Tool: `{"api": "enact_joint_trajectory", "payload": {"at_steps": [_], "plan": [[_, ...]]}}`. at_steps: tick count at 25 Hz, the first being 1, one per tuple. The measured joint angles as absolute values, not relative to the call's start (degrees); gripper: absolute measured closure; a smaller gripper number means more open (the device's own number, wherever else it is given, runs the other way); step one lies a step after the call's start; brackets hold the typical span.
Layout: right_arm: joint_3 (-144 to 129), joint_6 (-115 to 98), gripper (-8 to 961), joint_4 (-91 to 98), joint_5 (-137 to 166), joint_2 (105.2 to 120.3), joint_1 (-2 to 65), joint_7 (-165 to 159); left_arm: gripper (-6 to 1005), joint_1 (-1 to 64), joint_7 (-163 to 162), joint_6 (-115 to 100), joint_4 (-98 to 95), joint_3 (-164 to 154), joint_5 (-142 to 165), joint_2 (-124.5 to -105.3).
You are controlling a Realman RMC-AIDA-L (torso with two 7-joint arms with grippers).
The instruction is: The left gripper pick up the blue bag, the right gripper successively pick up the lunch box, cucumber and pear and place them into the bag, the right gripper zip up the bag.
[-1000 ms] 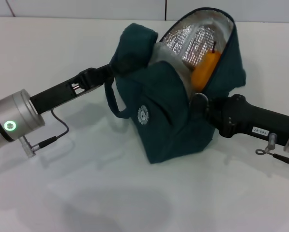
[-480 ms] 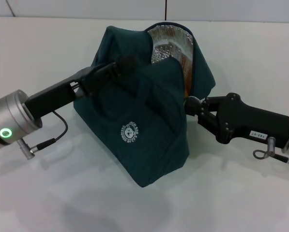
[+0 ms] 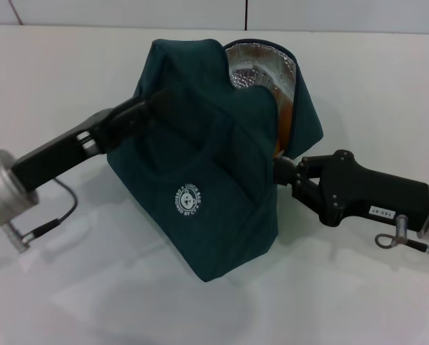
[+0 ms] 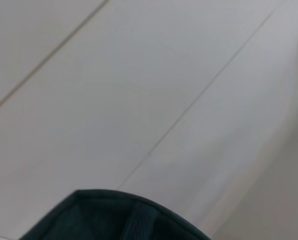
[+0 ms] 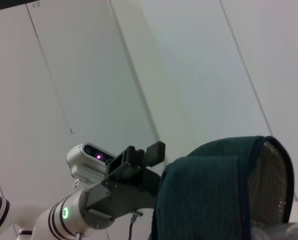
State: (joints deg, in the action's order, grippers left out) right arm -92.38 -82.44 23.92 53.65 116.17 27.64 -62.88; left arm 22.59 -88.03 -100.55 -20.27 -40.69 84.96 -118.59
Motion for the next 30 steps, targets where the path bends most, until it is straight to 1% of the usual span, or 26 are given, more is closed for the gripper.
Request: {"api": "enact_joint_trajectory", "payload": {"at_steps": [3, 8, 12, 15, 17, 26, 30], "plan": [[-93.0, -82.5, 937, 23.9, 53.7, 116.15, 27.6, -62.9, 185, 20.5, -87.0, -101.6, -20.4, -40.7, 84.7, -117.89], [-93.1, -82.5, 938, 23.8, 53.7, 116.22, 27.5, -62.9, 149, 15.6, -84.4, -100.7, -20.2, -41.1, 85.1, -117.45], [-93.1, -83.0, 937, 23.9, 53.7, 116.20, 27.5, -62.7, 120, 13.3, -82.8, -99.6, -19.9, -41.2, 87.6, -118.25], [-93.1, -83.2, 937, 24.2, 53.6, 116.20, 27.5, -62.6, 106, 13.1, -81.7, -98.2, -19.8, -41.2, 91.0, -119.14], [-93.1, -83.4, 937, 24.3, 53.6, 116.19, 27.5, -62.5, 106, 13.5, -81.1, -96.3, -18.9, -41.2, 92.2, -119.39], [-93.1, -84.6, 937, 24.4, 53.6, 116.19, 27.5, -62.0, 107, 17.0, -77.6, -88.5, -13.3, -41.3, 93.2, -119.52], [-93.1, -85.1, 937, 24.4, 53.5, 116.19, 27.7, -61.7, 107, 17.6, -77.1, -86.2, -13.0, -41.3, 93.2, -119.64]]}}
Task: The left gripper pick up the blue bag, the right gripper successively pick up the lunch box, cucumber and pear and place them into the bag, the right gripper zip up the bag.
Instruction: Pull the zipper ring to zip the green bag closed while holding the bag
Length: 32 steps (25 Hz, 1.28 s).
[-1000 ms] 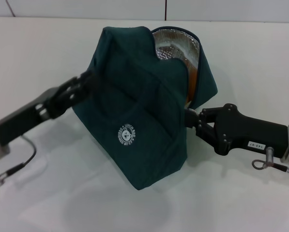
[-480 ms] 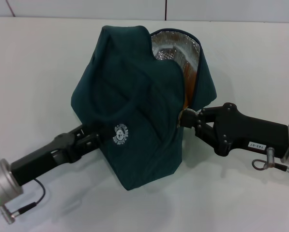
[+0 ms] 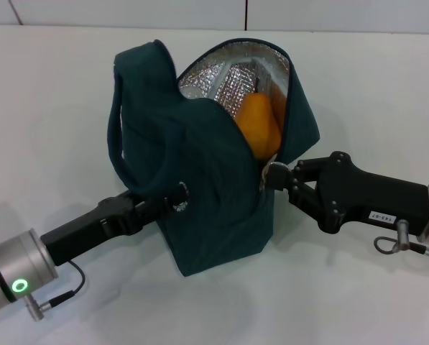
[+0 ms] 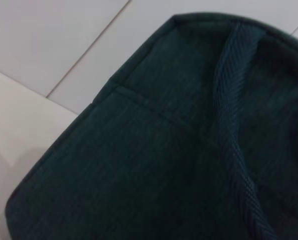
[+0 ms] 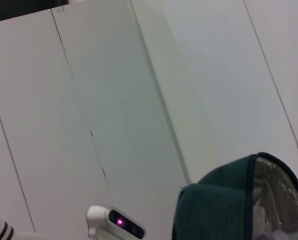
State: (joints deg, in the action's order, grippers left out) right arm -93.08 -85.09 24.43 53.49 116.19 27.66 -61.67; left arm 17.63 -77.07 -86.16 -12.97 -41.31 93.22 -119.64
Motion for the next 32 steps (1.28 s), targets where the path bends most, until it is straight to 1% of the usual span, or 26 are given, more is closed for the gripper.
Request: {"api": "enact_joint_trajectory", "payload": {"at_steps": [16, 26, 32], "plan": [[-97.4, -86.5, 938, 27.4, 53.5, 116.20, 28.3, -59.3, 108, 23.7, -72.8, -81.4, -8.9, -41.5, 93.3, -119.73], [-96.7, -85.5, 937, 27.3, 49.4, 116.02, 27.8, -56.6, 109, 23.4, -72.7, -80.0, -8.7, -41.8, 93.2, -119.69], [-96.2, -86.7, 938, 27.7, 47.3, 116.18, 28.2, -55.0, 109, 23.4, -72.3, -79.7, -8.6, -41.8, 93.1, -119.74]]}}
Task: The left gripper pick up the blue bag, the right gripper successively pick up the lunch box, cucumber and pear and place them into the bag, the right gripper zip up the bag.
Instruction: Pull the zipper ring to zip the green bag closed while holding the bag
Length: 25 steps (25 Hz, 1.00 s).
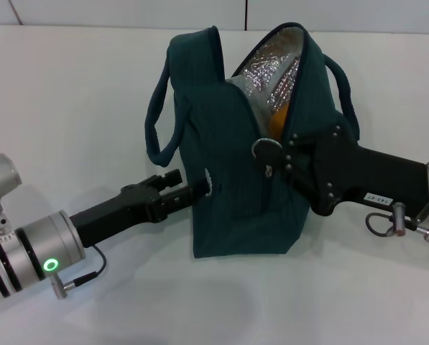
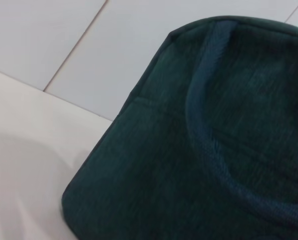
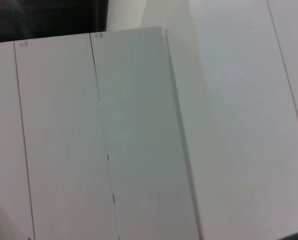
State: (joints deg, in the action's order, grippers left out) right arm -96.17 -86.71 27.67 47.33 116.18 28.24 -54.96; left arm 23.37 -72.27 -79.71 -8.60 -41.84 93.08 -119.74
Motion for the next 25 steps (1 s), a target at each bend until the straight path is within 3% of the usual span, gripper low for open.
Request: {"api": "enact_joint_trajectory", "payload": {"at_steps": [25], "plan": [[-98.8, -83.2, 937, 29.1, 34.4, 116.19, 29.0, -53.0, 110, 22.6, -68.9, -79.7, -7.1, -42.0, 93.2, -119.97]]}}
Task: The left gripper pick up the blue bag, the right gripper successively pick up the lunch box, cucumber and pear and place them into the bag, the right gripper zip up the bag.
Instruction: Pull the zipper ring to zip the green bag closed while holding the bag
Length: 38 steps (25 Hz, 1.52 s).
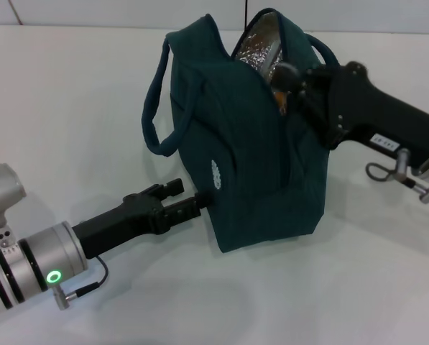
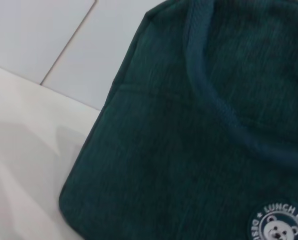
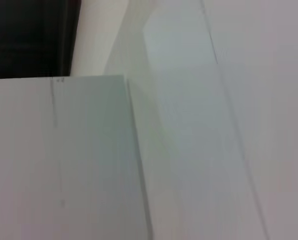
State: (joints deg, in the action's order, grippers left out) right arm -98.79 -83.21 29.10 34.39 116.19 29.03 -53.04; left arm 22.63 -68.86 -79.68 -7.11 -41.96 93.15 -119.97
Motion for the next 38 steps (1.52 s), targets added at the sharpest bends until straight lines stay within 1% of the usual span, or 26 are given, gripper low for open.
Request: {"api": "enact_joint_trajectory", "payload": {"at_steps": [5, 11, 14, 24, 33, 38], "plan": [[-102.6, -82.8, 937, 28.9, 34.7, 116.09, 30.1, -53.0, 111, 21.6, -64.7, -84.2, -7.1, -41.6, 92.3, -119.96], [-103.6, -80.8, 937, 28.2, 36.3, 116.02, 31.0, -53.0, 111, 17.2, -53.5, -92.5, -7.0, -41.7, 87.6, -119.99], [-103.6, -80.3, 937, 28.2, 36.9, 116.01, 31.6, -52.9, 111, 16.2, -49.3, -94.7, -5.2, -41.9, 87.7, -120.07], [-105.2, -79.9, 938, 28.1, 37.0, 116.19, 34.4, -51.1, 112, 16.5, -39.0, -93.8, 2.2, -41.6, 85.9, -120.43], [-105.2, -78.7, 938, 28.1, 36.9, 116.19, 34.2, -50.9, 113, 14.6, -39.8, -98.0, 0.9, -42.3, 86.5, -119.82], [-105.4, -77.9, 938, 28.1, 36.9, 116.19, 34.7, -50.8, 113, 13.6, -41.9, -98.6, -0.4, -43.5, 86.5, -119.91]]}}
